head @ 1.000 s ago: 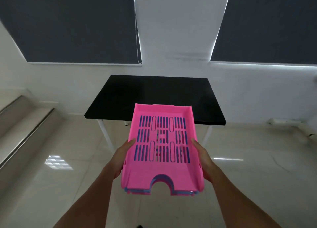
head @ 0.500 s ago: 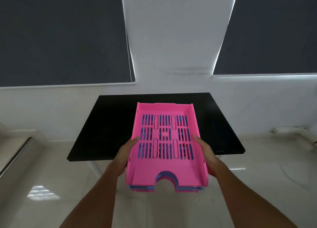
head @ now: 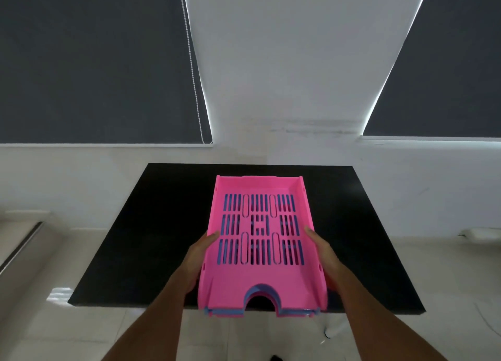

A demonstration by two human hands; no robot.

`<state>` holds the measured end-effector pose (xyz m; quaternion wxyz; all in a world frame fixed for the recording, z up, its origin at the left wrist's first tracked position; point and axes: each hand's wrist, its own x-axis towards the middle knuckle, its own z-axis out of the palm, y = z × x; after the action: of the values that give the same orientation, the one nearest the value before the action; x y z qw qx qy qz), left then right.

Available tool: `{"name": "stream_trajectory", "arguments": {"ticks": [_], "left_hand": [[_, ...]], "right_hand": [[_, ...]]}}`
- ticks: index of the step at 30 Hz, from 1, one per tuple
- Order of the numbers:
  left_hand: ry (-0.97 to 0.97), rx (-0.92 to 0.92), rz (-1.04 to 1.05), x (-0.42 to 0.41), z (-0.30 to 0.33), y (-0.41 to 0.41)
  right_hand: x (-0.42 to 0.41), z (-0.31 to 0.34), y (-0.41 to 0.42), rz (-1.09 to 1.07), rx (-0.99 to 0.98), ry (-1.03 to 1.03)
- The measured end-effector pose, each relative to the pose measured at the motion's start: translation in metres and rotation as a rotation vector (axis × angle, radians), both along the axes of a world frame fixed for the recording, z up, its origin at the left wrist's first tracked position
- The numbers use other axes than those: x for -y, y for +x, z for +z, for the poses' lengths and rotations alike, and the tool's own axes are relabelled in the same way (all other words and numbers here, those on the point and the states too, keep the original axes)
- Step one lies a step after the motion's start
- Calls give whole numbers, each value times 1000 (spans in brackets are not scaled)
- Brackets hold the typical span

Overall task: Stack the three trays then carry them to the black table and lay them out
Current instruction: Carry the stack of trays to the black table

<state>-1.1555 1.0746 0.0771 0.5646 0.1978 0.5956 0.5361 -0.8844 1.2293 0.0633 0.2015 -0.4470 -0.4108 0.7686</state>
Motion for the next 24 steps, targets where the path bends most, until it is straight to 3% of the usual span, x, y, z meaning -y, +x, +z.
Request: {"name": "stream_trajectory", "arguments": {"ticks": [15,24], "left_hand": [[-55,85,1,-90,-32,-63],[-77,12,-31,-107,-48,-85]], "right_hand": [[-88,-23,-58,-14,-1,-100],[-100,-38,-76,-38,29,-106]]}}
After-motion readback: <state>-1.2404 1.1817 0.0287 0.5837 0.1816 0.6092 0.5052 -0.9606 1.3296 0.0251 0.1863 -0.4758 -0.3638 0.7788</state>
